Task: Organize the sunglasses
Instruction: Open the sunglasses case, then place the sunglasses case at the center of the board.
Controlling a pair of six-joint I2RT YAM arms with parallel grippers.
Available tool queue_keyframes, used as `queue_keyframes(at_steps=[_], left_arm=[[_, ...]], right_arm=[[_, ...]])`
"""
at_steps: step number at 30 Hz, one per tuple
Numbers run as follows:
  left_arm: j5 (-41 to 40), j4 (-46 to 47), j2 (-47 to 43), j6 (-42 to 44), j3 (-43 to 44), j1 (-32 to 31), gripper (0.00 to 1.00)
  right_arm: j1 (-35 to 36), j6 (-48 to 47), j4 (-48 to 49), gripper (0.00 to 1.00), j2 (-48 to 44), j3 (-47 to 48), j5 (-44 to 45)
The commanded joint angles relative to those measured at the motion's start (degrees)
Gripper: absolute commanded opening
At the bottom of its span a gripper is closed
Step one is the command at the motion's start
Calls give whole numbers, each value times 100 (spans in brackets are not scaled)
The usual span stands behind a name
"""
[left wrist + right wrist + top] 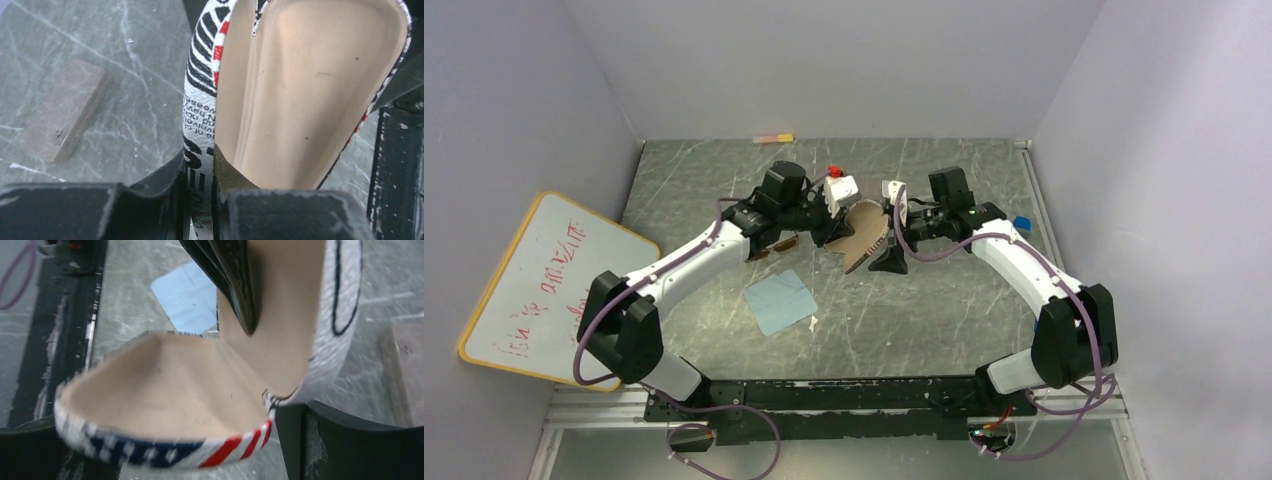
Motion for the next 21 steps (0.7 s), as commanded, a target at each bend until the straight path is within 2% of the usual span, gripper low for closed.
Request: queue_keyframes(at_steps=[1,4,7,15,21], left_arm=[[-705,-2,159,118,559,-4,15],[-1070,-180,384,391,866,-5,15],[-1358,-384,662,764,1153,-24,16],[-2560,-746,1416,2118,1811,-354,19],[-3146,-1104,2187,3139,2473,-595,19]], right_arm=[[-62,-45,-40,100,-56,343,1036],[-82,-459,-676,100,-2,560,1657],[-176,-536,-831,100,-141,495,2169],[-618,310,160,100,-1426,-217,3815],[-1056,781,823,100,-2143,-493,4419]])
